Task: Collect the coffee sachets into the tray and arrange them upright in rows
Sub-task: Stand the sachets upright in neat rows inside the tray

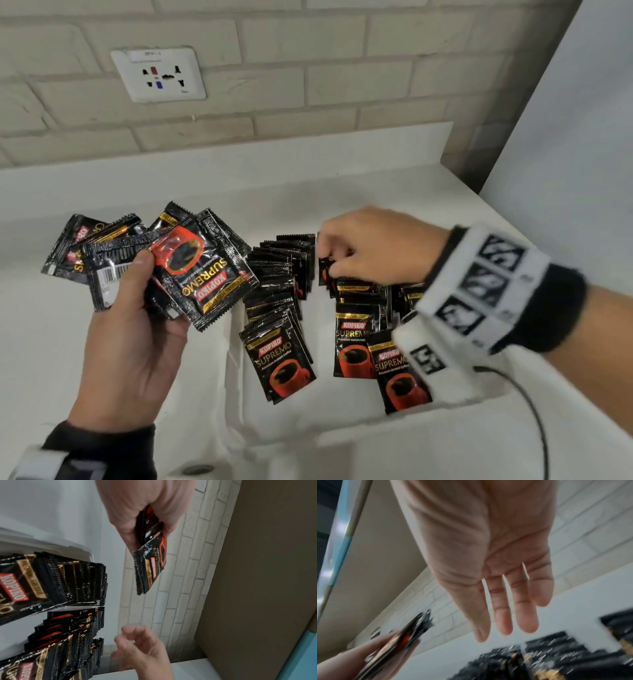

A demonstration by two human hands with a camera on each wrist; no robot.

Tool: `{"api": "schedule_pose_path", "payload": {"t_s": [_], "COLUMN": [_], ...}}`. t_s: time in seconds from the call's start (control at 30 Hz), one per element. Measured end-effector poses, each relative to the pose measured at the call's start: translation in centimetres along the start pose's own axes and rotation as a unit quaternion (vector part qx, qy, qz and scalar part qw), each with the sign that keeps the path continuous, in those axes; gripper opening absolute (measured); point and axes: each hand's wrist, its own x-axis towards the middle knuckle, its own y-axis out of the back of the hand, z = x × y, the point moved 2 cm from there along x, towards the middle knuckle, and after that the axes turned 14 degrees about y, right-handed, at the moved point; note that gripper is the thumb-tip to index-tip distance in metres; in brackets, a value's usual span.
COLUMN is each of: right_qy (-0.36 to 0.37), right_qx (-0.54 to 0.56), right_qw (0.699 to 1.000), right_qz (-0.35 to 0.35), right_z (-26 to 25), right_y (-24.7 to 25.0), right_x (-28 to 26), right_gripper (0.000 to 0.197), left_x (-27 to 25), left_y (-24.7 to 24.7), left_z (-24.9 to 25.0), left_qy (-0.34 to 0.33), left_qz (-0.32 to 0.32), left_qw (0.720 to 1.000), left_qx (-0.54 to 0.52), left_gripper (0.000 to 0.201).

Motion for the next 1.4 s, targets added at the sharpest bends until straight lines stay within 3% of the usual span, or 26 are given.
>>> {"api": "schedule_pose_path", "payload": {"t_s": [0.07, 0.23, 0.27, 0.3, 0.37, 0.43, 0.47, 0.6, 0.83, 1.0, 1.13, 1.23, 1.4], "right_qy": [-0.018, -0.033, -0.033, -0.036, -0.056, -0.088, -0.101, -0.118, -0.143, -0.137, -0.113, -0.113, -0.118], "right_qx": [0.017, 0.141, 0.166, 0.192, 0.243, 0.295, 0.318, 0.402, 0.521, 0.585, 0.59, 0.592, 0.594], "right_qw": [0.999, 0.968, 0.962, 0.963, 0.967, 0.949, 0.938, 0.901, 0.825, 0.776, 0.774, 0.768, 0.757], "right_qz": [-0.023, -0.204, -0.212, -0.188, -0.059, 0.064, 0.091, 0.108, 0.165, 0.194, 0.202, 0.218, 0.246], "right_z": [1.7, 2.6, 2.5, 2.4, 2.2, 2.0, 1.8, 0.7, 0.7, 0.3, 0.3, 0.6, 0.4], "right_y": [1.0, -1.8, -2.3, -2.5, -2.3, -2.4, -2.8, -4.9, -6.2, -6.2, -5.1, -5.0, -5.3], "right_x": [-2.1, -7.1, -7.7, -8.1, -8.3, -8.2, -8.0, -7.4, -7.6, -7.1, -6.6, -6.3, -6.0], "right_gripper": [0.015, 0.016, 0.017, 0.016, 0.011, 0.015, 0.02, 0.027, 0.016, 0.024, 0.032, 0.03, 0.05], "left_x": [-0.2, -1.2, -1.5, -1.6, -2.1, -2.7, -2.9, -3.4, -3.5, -3.4, -3.5, -3.6, -3.3], "left_y": [-0.1, -1.8, -2.4, -2.9, -4.0, -4.8, -5.2, -6.3, -6.4, -7.2, -8.3, -8.6, -8.4], "left_z": [-0.2, -1.6, -2.1, -2.7, -4.0, -5.3, -5.9, -7.2, -8.1, -7.8, -7.8, -7.5, -7.0], "left_qy": [0.01, 0.035, 0.042, 0.047, 0.056, 0.072, 0.08, 0.106, 0.124, 0.085, 0.07, 0.047, 0.026], "left_qz": [0.001, -0.051, -0.06, -0.071, -0.089, -0.1, -0.107, -0.135, -0.134, -0.118, -0.148, -0.175, -0.184], "left_qw": [1.0, 0.998, 0.997, 0.996, 0.993, 0.989, 0.987, 0.981, 0.981, 0.989, 0.986, 0.981, 0.98], "left_qx": [0.02, 0.029, 0.029, 0.034, 0.053, 0.081, 0.089, 0.089, 0.07, 0.041, 0.036, 0.065, 0.066], "left_gripper": [0.027, 0.017, 0.016, 0.015, 0.017, 0.025, 0.032, 0.05, 0.045, 0.048, 0.036, 0.039, 0.041]}}
